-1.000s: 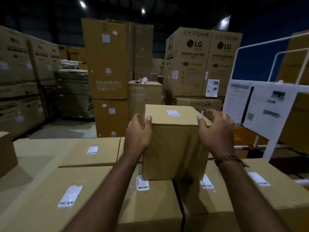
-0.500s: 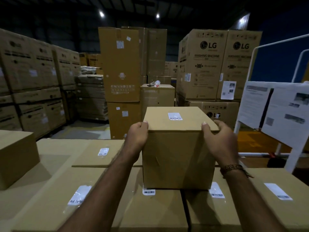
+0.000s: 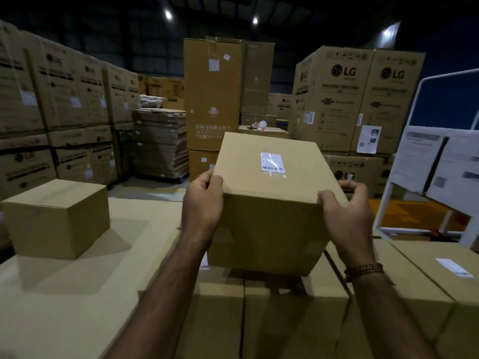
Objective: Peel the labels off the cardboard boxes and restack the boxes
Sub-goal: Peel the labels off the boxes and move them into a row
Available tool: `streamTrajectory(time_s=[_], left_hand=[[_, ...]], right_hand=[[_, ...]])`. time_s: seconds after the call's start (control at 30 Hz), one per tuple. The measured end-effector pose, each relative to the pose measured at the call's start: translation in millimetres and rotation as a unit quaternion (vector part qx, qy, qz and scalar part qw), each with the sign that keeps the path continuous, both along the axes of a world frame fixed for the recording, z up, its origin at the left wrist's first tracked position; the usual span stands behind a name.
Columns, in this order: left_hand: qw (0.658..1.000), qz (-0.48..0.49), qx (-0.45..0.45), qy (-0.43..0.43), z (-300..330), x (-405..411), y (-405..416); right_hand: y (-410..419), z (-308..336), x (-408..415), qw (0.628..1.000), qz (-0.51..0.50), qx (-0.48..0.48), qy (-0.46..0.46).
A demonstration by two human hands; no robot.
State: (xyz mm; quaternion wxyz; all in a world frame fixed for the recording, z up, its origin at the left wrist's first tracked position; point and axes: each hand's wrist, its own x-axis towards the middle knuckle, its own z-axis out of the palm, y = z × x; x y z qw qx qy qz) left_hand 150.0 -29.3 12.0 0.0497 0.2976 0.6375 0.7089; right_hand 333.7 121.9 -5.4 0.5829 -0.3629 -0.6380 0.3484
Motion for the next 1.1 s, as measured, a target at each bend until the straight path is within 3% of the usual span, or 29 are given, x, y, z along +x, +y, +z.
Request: streamTrajectory(time_s=[0.2, 0.5, 1.1], left_hand=[[1.000, -0.002, 0.020, -0.009, -19.0, -33.9, -129.9], [0.997, 0.065, 0.011, -0.036, -58.6, -67.5, -294.1], [0.985, 0.155, -0.010, -0.081, -122.9, -56.5, -463.2]], right_hand=[[-122.5, -18.3, -31.5, 0.999, -0.029, -0.016, -0.004], [-281.1, -44.2, -62.8, 0.998, 0.037, 0.015, -0.049], [-438.6, -96.2, -68.4, 0.989, 0.113, -0.005, -0.096]])
